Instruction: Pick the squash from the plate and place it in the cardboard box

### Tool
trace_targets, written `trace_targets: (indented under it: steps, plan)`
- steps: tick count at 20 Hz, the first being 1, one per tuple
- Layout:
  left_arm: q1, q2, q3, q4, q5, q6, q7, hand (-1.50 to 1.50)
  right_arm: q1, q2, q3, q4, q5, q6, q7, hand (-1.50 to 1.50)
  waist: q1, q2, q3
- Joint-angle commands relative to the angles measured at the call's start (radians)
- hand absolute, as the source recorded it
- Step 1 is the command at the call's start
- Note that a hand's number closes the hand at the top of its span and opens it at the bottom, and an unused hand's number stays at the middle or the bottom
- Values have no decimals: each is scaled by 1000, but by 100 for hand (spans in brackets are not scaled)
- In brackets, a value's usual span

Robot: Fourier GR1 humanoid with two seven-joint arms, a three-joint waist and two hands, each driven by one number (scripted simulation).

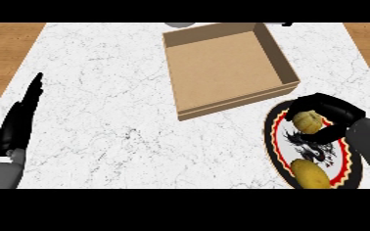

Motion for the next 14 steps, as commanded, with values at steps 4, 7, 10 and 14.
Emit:
trace_targets:
  steps: [4, 7, 10, 14]
  plan:
    - [41, -23, 41, 12, 2, -15, -56, 0, -14, 68, -94, 55, -3, -120, -92, 150, 0, -1, 0]
    - [-14, -36, 22, 44, -32, -9, -15, 0, -25, 55, -148, 62, -30, -144, -125, 150, -7, 1, 0]
    - [49, 7, 51, 11, -8, -17, -24, 0, 25, 91, -193, 98, -53, -284, 347, 150, -31, -17, -4]
    - [66, -6, 50, 22, -13, 1, -14, 0, 50, -11, -248, 208, -59, -410, 625, 150, -74, -28, -13]
